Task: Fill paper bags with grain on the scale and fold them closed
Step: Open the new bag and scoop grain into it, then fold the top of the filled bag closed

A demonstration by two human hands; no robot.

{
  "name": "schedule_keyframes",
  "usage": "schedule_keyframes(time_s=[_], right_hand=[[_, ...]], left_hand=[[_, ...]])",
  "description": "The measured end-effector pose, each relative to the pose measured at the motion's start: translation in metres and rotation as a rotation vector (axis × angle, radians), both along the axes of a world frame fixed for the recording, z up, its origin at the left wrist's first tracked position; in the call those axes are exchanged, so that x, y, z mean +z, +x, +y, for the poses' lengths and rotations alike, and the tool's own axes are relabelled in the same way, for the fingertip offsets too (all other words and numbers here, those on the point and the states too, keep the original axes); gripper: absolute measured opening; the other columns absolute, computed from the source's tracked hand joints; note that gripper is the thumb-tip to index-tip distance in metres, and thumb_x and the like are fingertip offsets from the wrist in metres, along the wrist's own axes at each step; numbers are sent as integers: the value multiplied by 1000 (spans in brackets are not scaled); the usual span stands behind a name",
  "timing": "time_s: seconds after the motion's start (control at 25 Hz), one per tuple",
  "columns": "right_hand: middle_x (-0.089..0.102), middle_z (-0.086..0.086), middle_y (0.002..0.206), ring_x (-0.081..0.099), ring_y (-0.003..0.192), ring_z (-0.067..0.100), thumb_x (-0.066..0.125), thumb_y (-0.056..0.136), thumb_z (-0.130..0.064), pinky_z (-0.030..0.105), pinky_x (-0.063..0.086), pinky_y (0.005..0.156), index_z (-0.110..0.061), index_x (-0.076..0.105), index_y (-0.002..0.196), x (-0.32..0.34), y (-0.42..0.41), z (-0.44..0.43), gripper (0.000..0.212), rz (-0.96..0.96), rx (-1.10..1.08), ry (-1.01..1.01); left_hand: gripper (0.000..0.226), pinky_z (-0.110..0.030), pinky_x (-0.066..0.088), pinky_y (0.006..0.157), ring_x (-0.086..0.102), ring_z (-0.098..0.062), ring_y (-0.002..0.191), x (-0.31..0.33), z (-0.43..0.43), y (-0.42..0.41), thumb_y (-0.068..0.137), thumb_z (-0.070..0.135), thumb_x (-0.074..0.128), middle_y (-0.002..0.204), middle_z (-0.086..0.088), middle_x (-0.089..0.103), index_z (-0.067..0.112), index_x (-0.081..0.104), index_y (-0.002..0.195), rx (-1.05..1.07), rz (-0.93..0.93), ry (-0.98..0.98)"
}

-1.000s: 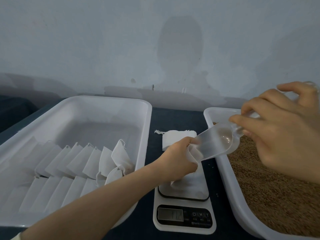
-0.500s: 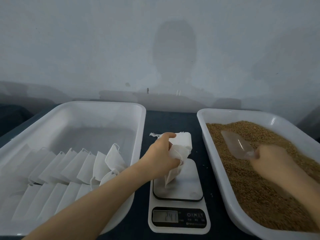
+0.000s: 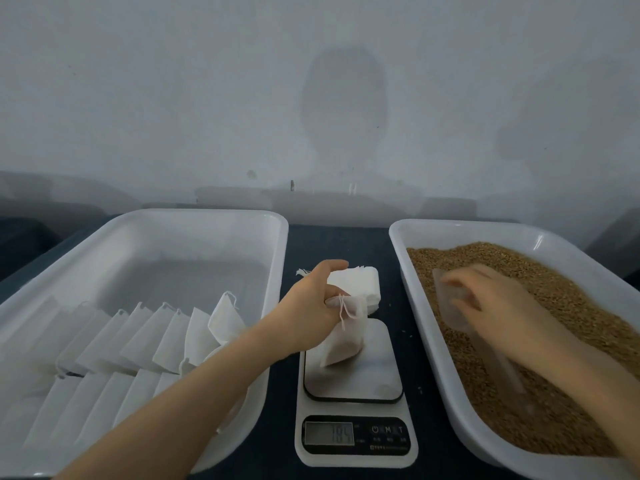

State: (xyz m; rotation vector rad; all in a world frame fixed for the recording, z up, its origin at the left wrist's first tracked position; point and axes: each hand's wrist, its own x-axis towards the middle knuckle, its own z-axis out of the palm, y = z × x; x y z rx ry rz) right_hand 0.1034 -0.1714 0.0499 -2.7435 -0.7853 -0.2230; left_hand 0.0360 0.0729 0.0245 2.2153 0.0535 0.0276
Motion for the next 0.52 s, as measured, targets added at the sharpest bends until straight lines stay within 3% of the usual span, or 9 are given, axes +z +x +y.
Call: schedule_keyframes(time_s=[0.08,0.16,0.28,0.36,0.52], right_hand=[[44,-27,118,46,104,-14,56,89,-18,4,35,85,-39,55,116,9,-12,24,34,29,323,83],[38,-29,126,38,115,-15,56,91,-16,4,32,91,-42,55,115,5,-16,45,35,94,506,59],[44,-21,128,47,111,-4,58,92,-16,18,43,92,-34,60,118,-4,-13,58,32,149,552,67],[59,-12,111,55,99,1,61,90,-13,24,47,86,-23,68,106,-7,-10,60,20,135,569,120],[62,-16,89,60,82,-2,67,85,-8,11,46,76,-18,72,96,-17,-12,57,16,118,492,274]], left_hand=[[63,0,41,69,59,-4,95,3,0,0,95,7,51,113,12,65,29,20,146,-56,37,2],[69,-5,41,75,56,-5,103,5,-1,-1,96,10,53,125,10,60,30,14,148,-124,72,19],[76,-12,40,85,54,-6,106,7,-1,-3,94,12,56,135,5,53,30,7,150,-179,97,24],[88,-20,44,94,57,-9,108,6,1,-3,89,13,65,134,4,52,30,4,150,-178,118,-9],[103,-26,49,91,61,-10,101,5,1,-2,75,21,80,119,8,54,30,9,149,-69,127,13]])
